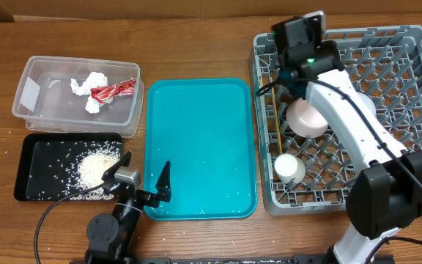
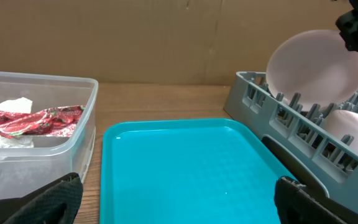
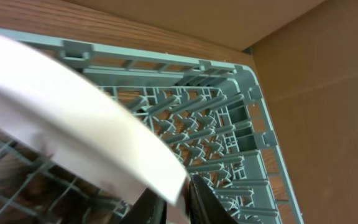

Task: Sort waste into correct bins and load items into the dishwasher
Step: 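Lift the white plate and carry it to the back of the rack, then stand the white plate upright in the rack slots and release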

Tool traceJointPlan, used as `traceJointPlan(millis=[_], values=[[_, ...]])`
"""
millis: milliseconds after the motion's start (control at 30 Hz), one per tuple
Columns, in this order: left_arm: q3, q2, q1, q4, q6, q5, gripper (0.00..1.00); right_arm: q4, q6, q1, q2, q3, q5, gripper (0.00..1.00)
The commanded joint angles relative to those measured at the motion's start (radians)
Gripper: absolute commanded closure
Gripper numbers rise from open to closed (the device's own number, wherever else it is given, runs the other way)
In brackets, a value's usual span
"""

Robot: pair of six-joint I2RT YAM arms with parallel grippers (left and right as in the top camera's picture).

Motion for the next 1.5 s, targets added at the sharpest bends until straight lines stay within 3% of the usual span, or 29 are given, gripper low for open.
traceJointPlan(millis=[0, 233, 267, 300, 333, 467, 733, 1000, 1167, 1233, 1267, 1333, 1467], values=[[-0.006, -0.009, -0.01, 0.002, 0.018, 0.002, 0.0, 0.001, 0.007, 0.001, -0.01, 0.005, 0.026, 0.9], [-0.006, -0.009, -0.01, 0.002, 0.018, 0.002, 0.0, -0.003, 0.006, 0.001, -0.01, 0.009, 0.074, 0.94], [-0.006, -0.009, -0.01, 0.002, 0.018, 0.002, 0.0, -0.002, 0.006, 0.001, -0.011, 0.009, 0.086, 0.87], [-0.006, -0.009, -0.01, 0.002, 0.018, 0.002, 0.0, -0.002, 0.007, 0.001, -0.015, 0.009, 0.1, 0.62], [-0.006, -0.009, -0.01, 0.002, 0.018, 0.002, 0.0, -0.003, 0.01, 0.004, -0.021, 0.01, 0.102, 0.55], [-0.006, -0.009, -0.01, 0.002, 0.018, 0.002, 0.0, -0.022, 0.063, 0.031, -0.076, 0.031, 0.066, 0.55], [-0.006, -0.009, -0.01, 0.002, 0.018, 0.002, 0.0, -0.082, 0.191, 0.046, -0.301, 0.05, -0.309, 0.51], [-0.006, -0.009, -0.01, 0.002, 0.018, 0.002, 0.0, -0.245, 0.195, 0.046, -0.439, 0.05, -1.065, 0.52], [-0.006, -0.009, -0.01, 0.002, 0.018, 0.002, 0.0, -0.27, 0.193, 0.066, -0.459, 0.05, -1.138, 0.51], [-0.006, -0.009, -0.01, 0.002, 0.018, 0.002, 0.0, -0.274, 0.19, 0.093, -0.463, 0.049, -1.138, 0.46], [-0.006, -0.009, -0.01, 0.002, 0.018, 0.002, 0.0, -0.284, 0.19, 0.112, -0.462, 0.049, -1.138, 0.34], [-0.006, -0.009, -0.01, 0.002, 0.018, 0.002, 0.0, -0.296, 0.191, 0.119, -0.462, 0.047, -1.138, 0.0], [-0.006, -0.009, -0.01, 0.002, 0.018, 0.002, 0.0, -0.299, 0.191, 0.119, -0.462, 0.047, -1.138, 0.0]])
